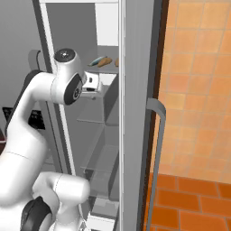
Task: Place one sweet potato and one fish in each tupperware on the nearby counter, to pack two identical lunches.
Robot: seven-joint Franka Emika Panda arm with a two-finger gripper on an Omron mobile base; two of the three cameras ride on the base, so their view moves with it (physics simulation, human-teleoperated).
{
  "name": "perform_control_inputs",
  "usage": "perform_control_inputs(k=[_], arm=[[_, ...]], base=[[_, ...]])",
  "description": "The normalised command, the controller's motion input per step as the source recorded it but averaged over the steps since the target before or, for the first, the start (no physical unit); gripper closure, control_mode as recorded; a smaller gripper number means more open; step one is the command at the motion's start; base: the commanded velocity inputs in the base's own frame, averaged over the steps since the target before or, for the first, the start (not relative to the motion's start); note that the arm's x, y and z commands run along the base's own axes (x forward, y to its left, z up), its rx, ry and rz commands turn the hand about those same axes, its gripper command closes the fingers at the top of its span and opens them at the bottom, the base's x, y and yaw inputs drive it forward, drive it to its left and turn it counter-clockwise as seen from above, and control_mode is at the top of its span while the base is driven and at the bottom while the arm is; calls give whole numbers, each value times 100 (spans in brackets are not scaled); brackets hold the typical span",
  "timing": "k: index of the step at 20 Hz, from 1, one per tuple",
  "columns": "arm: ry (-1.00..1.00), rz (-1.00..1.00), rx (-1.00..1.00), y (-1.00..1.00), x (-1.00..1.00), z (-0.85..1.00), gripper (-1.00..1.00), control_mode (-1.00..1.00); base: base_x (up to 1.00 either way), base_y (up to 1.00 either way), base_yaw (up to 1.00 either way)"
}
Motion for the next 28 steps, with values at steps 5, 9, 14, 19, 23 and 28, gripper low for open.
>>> perform_control_inputs(k=[5, 9, 14, 19, 23, 28], arm=[[-10, -1, -2, 0, 2, 45, -100, -100], [-1, -2, 0, -3, 6, 46, -100, -100], [-2, -7, 2, -13, 16, 37, -100, -100], [-15, -20, 10, -12, 17, 6, -100, -100], [-21, -19, 20, -7, 18, 2, -100, -100], [-2, -1, 5, -28, 43, 12, -100, -100]], base=[[0, 0, 0], [0, 0, 0], [0, 0, 0], [0, 0, 0], [0, 0, 0], [0, 0, 0]])
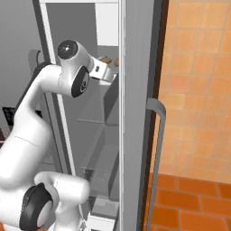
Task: Place one sweet potato and one fish in each tupperware on the nearby counter, to pack two identical lunches.
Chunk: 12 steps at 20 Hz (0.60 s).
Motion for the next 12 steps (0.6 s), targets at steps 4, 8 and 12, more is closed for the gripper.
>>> perform_control_inputs(k=[4, 8, 12], arm=[[2, 0, -1, -13, 57, 13, -100, -100], [7, 0, -2, -14, 65, 6, -100, -100], [17, 0, 0, -29, 64, 0, -100, -100]], base=[[0, 0, 0], [0, 0, 0], [0, 0, 0]])
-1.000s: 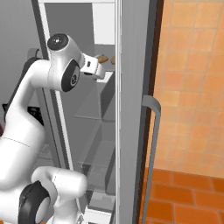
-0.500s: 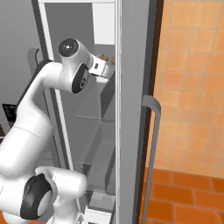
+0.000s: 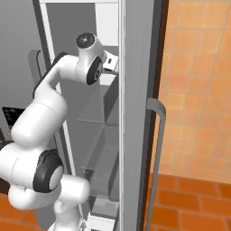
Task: Place one sweet potato and one fish in each tupperware on the nearby counter, to pack two identical lunches.
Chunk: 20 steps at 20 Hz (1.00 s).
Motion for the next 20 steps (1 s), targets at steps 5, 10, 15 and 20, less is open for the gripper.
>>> perform_control_inputs(k=[5, 10, 15, 20], arm=[[16, 6, 0, -6, 71, 0, -100, -100], [6, 7, 0, -8, 65, 0, -100, -100], [1, 6, 0, -21, 53, -4, -100, -100], [0, 7, 0, -4, 43, -26, -100, -100]], base=[[0, 0, 0], [0, 0, 0], [0, 0, 0], [0, 0, 0]])
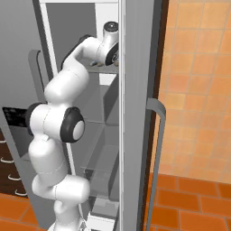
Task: Place one sweet potato and one fish in each tupperware on the nearby counter, to pack two identical lunches.
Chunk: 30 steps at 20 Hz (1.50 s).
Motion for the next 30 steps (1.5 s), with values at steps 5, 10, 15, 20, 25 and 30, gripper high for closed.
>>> perform_control_inputs(k=[5, 10, 15, 20, 25, 30], arm=[[0, 7, -2, 0, 32, -39, -100, -100], [-8, 3, -11, 25, 2, -62, 100, -100], [-20, 0, -4, 31, 0, -25, 100, -100], [-2, 0, 0, 0, -10, 0, 100, -100], [0, 0, 0, -1, -100, 26, 100, -100], [-1, 0, 0, 18, -100, 2, 100, -100]], base=[[0, 0, 0], [0, 0, 0], [0, 0, 0], [0, 0, 0], [0, 0, 0], [0, 0, 0]])
